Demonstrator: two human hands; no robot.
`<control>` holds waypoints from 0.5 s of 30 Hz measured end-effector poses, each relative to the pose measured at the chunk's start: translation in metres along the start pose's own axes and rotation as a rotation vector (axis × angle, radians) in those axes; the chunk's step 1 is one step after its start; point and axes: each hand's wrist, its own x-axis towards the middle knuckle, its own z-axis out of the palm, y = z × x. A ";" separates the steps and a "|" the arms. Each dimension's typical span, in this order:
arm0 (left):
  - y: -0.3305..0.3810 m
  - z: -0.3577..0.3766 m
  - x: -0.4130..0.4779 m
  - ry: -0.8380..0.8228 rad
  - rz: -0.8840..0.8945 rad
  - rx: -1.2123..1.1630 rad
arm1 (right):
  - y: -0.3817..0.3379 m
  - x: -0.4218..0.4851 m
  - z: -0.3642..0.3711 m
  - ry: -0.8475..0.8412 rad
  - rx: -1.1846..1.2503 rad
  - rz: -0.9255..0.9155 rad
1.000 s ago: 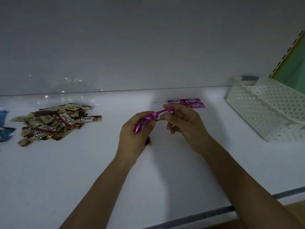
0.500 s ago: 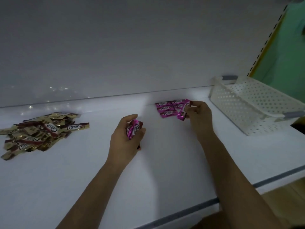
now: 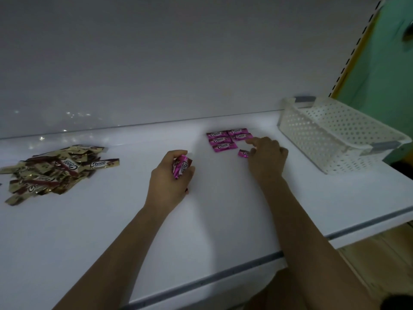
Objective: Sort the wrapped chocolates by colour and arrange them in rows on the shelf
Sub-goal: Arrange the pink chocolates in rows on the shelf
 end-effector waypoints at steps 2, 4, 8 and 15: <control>0.002 0.000 -0.001 0.014 -0.005 0.005 | 0.001 0.000 -0.003 0.034 -0.069 -0.058; 0.003 0.000 -0.002 0.024 0.000 0.006 | -0.001 -0.001 -0.004 -0.016 -0.099 -0.091; 0.005 0.002 -0.002 0.020 0.005 -0.019 | -0.003 -0.001 0.001 -0.057 -0.242 -0.077; 0.008 0.001 -0.003 0.029 -0.023 -0.053 | 0.006 0.001 0.008 -0.125 -0.154 -0.057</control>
